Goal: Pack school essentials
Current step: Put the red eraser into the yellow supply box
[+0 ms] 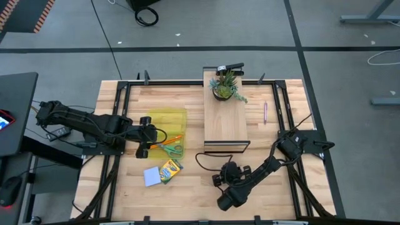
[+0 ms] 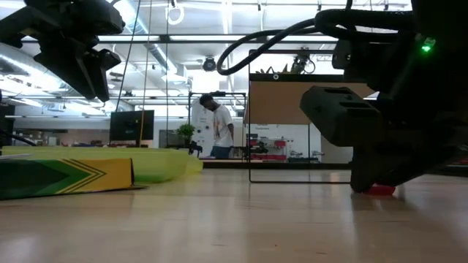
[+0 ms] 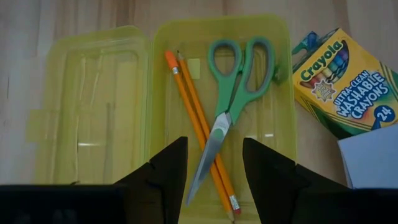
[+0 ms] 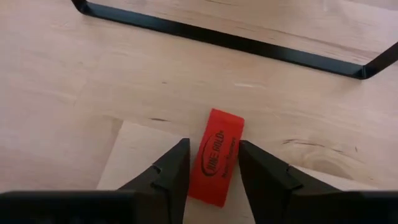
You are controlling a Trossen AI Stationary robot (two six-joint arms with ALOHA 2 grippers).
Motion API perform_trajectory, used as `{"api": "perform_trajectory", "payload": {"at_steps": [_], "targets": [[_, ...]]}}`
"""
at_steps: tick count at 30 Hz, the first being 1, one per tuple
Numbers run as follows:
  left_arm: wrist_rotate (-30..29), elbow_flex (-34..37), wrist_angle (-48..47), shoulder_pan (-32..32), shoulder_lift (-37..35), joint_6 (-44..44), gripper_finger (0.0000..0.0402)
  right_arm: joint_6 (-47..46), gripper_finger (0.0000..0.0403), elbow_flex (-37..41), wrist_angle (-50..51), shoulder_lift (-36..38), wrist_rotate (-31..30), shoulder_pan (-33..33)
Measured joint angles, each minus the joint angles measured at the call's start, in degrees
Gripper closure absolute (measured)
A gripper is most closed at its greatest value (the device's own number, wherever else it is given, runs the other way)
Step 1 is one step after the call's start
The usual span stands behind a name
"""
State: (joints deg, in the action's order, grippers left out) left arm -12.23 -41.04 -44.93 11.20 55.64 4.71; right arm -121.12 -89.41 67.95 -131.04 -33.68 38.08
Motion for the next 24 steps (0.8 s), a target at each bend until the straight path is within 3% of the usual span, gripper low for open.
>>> {"api": "perform_trajectory", "payload": {"at_steps": [8, 13, 20, 24], "targets": [[0.01, 0.00, 0.00, 0.00, 0.00, -0.21, 0.0240, 2.67, 0.0317, -0.77, 0.07, -0.24, 0.57, 2.05], [0.11, 0.00, 1.29, 0.02, 0.00, -4.46, 0.0241, 6.18, 0.0329, -1.18, -0.84, 1.27, 2.47, 3.41], [4.69, 0.00, 5.89, 0.04, 0.00, -12.83, 0.0239, 14.26, 0.0324, -1.20, -0.81, 6.11, 0.01, 4.20], [13.53, 0.44, 8.29, 0.02, 0.00, -13.19, 0.0239, 19.11, 0.0323, -1.22, -2.46, 9.99, -4.31, 4.29]]}}
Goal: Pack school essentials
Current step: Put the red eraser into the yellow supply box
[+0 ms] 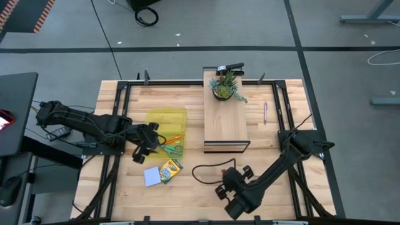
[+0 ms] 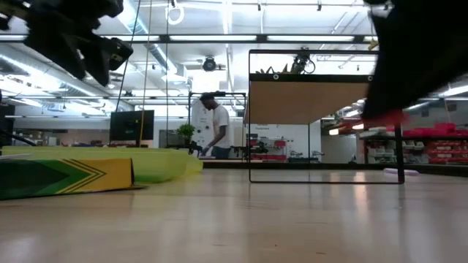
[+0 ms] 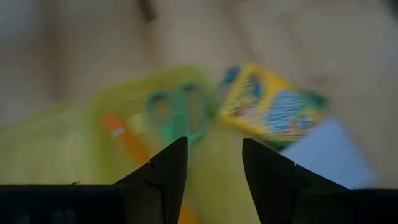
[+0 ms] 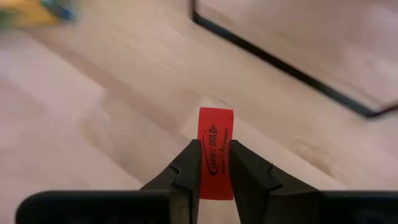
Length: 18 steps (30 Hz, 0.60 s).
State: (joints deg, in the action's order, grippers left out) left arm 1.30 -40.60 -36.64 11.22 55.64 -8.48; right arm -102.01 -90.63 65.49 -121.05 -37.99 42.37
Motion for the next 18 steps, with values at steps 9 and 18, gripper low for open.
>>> {"api": "perform_trajectory", "payload": {"at_steps": [9, 18], "targets": [[6.35, 5.53, 13.66, 5.30, 0.01, -9.52, 0.0239, 18.50, 0.0323, -0.02, -12.81, 6.18, -7.44, -0.85], [-4.44, 5.90, 25.39, 12.10, 0.27, -10.33, 0.0239, 37.64, 0.0323, -0.02, -26.24, 7.84, -7.50, -5.08]]}}
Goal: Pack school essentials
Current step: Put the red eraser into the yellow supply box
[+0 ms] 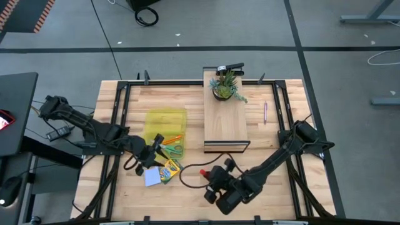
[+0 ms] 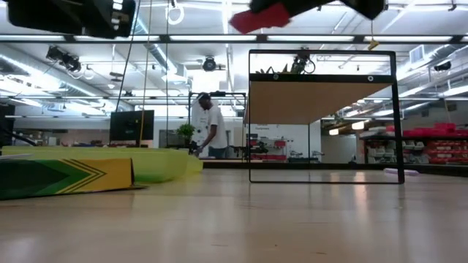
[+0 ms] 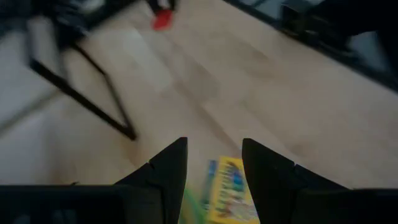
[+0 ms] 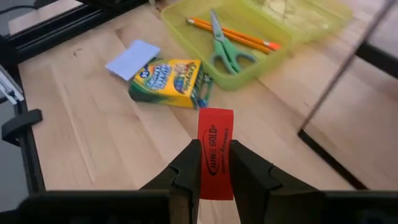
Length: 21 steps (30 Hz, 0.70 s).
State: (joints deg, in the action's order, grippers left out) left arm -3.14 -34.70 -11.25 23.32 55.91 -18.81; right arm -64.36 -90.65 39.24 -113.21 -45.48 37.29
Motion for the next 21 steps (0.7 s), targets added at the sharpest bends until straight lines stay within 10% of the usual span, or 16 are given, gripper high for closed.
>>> {"api": "perform_trajectory", "payload": {"at_steps": [21], "targets": [[-24.81, -0.02, 18.95, 10.81, 10.85, -31.95, 0.0239, 18.27, 0.0323, -0.04, -16.84, 0.07, 12.56, -8.89]]}}
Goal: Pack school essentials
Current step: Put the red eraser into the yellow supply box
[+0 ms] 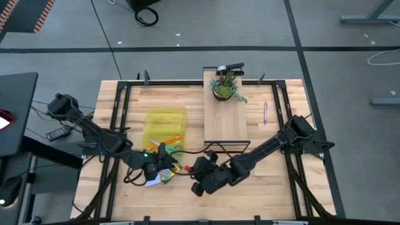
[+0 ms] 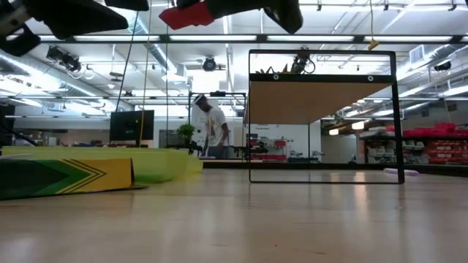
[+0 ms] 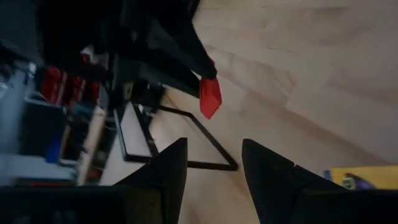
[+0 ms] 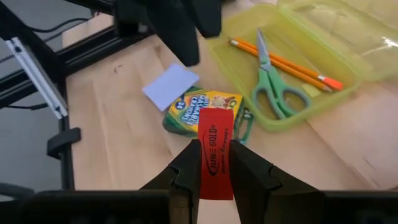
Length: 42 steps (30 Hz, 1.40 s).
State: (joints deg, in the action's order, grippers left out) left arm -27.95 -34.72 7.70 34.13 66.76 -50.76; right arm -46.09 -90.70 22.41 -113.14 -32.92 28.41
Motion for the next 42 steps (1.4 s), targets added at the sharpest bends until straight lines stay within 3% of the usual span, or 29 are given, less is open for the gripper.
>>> {"api": "perform_trajectory", "payload": {"at_steps": [7, 25, 42], "targets": [[-0.84, 0.02, 3.61, -0.13, 3.28, -7.58, 0.0239, 2.70, 0.0323, 0.00, -3.03, 0.00, 1.50, -1.15], [-2.27, 0.00, 11.31, -0.20, 5.34, -10.66, 0.0240, 7.07, 0.0323, -0.02, -8.79, 0.02, 2.82, -2.80], [-2.07, 0.02, 14.39, -0.09, 5.34, -14.47, 0.0300, 8.22, 0.0322, -0.02, -10.53, 0.13, 3.55, -3.15]]}}
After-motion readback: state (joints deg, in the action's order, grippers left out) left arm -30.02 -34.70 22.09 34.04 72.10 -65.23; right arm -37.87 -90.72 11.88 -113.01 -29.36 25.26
